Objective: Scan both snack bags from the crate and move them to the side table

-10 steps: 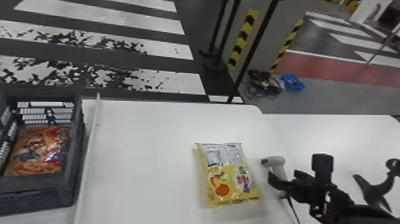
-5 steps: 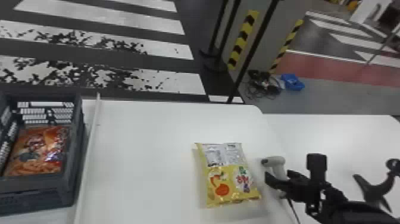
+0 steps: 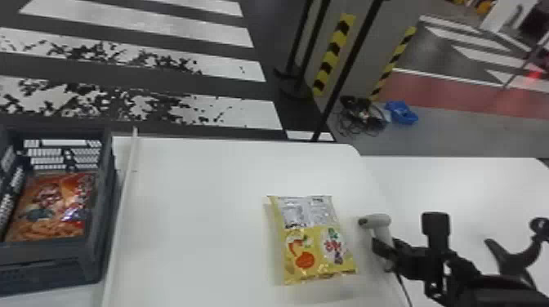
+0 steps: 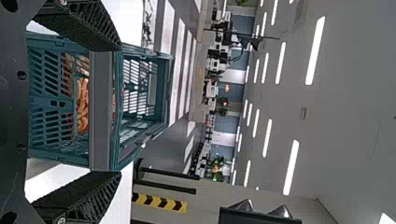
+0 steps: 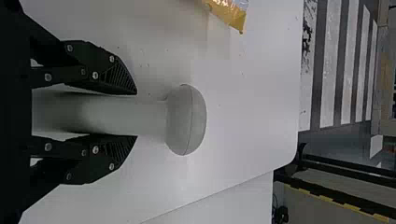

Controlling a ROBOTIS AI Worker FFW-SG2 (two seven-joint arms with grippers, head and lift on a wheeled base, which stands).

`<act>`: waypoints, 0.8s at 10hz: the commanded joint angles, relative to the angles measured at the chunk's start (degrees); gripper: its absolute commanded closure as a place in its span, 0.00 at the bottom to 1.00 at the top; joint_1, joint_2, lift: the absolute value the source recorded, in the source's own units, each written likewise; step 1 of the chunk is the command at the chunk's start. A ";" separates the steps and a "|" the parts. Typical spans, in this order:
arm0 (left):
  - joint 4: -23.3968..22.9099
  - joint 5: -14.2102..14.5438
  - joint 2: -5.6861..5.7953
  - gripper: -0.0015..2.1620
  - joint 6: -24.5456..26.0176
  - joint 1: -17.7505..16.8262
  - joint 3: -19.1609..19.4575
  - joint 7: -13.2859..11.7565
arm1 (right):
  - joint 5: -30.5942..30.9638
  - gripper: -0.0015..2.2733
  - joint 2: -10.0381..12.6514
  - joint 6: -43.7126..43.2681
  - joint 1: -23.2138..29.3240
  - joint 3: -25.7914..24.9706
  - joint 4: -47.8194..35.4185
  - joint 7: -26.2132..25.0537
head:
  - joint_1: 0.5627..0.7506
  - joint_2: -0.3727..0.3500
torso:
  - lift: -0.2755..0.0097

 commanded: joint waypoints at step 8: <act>0.11 -0.09 0.00 0.02 -0.18 0.15 -0.17 -0.02 | -4.53 0.93 5.12 17.43 9.82 -8.96 -27.62 -2.91 | 0.70 0.03 | 0.63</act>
